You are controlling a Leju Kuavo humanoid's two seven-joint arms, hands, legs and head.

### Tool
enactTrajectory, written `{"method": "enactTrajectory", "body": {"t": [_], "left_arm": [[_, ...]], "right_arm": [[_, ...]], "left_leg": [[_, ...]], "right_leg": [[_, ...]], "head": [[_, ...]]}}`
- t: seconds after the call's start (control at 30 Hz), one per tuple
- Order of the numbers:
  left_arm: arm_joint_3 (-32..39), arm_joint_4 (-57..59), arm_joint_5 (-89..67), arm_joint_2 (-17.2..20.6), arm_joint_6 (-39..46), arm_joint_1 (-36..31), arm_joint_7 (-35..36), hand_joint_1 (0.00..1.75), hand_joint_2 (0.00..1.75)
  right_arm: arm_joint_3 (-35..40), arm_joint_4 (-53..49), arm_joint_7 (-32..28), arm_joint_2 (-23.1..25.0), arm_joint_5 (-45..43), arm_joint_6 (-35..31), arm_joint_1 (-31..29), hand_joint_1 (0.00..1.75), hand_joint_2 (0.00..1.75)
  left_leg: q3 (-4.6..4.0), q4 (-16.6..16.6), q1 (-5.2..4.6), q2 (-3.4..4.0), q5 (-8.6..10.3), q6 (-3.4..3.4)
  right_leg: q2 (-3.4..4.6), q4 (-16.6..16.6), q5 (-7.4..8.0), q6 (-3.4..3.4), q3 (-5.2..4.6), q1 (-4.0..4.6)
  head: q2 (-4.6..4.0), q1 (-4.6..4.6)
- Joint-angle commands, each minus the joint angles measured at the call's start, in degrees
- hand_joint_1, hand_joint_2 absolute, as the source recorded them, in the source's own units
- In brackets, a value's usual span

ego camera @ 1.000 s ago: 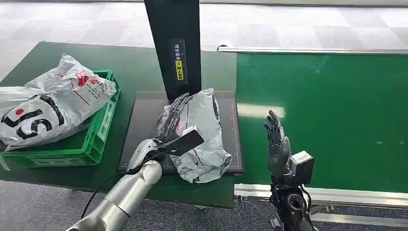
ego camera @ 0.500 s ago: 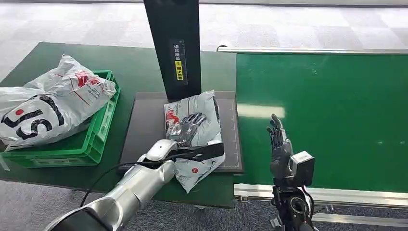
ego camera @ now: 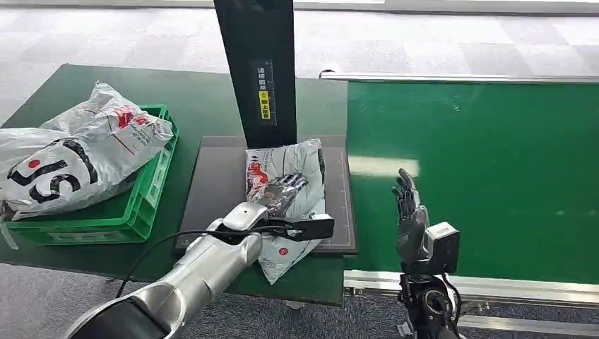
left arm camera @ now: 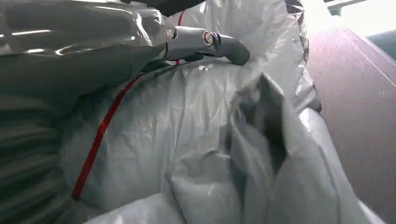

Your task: Moved the parcel from conveyor to table for the left to box.

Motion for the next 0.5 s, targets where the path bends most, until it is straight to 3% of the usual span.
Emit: {"method": "enactTrajectory", "body": {"t": [0.03,0.27,0.5], "left_arm": [[0.7,3.9,0.6,0.3,0.9,4.6,-5.3,1.75,1.75],[1.7,0.8,3.4,1.1,5.3,4.9,-13.9,1.75,1.75],[3.9,-6.8,6.7,2.5,19.2,5.9,-18.8,1.75,1.75]], "right_arm": [[-1.8,-0.1,0.4,0.1,-0.1,0.0,0.3,0.0,0.0],[-2.1,-2.4,0.2,-0.9,-0.7,0.8,1.6,0.0,0.0],[-2.6,-5.4,-0.5,-1.9,-1.8,0.7,4.5,0.0,0.0]], "left_leg": [[0.14,-0.2,-0.02,0.13,0.07,0.02],[0.18,-0.2,-0.04,0.06,0.07,0.03],[-0.06,0.0,-0.01,-0.05,0.02,0.01]], "right_leg": [[0.09,-0.2,0.11,-0.01,0.11,-0.01],[-0.06,-0.2,0.07,0.0,0.16,-0.04],[-0.16,-0.1,0.0,0.0,-0.07,-0.01]], "head": [[0.0,0.02],[-0.02,0.02],[0.0,0.02]]}}
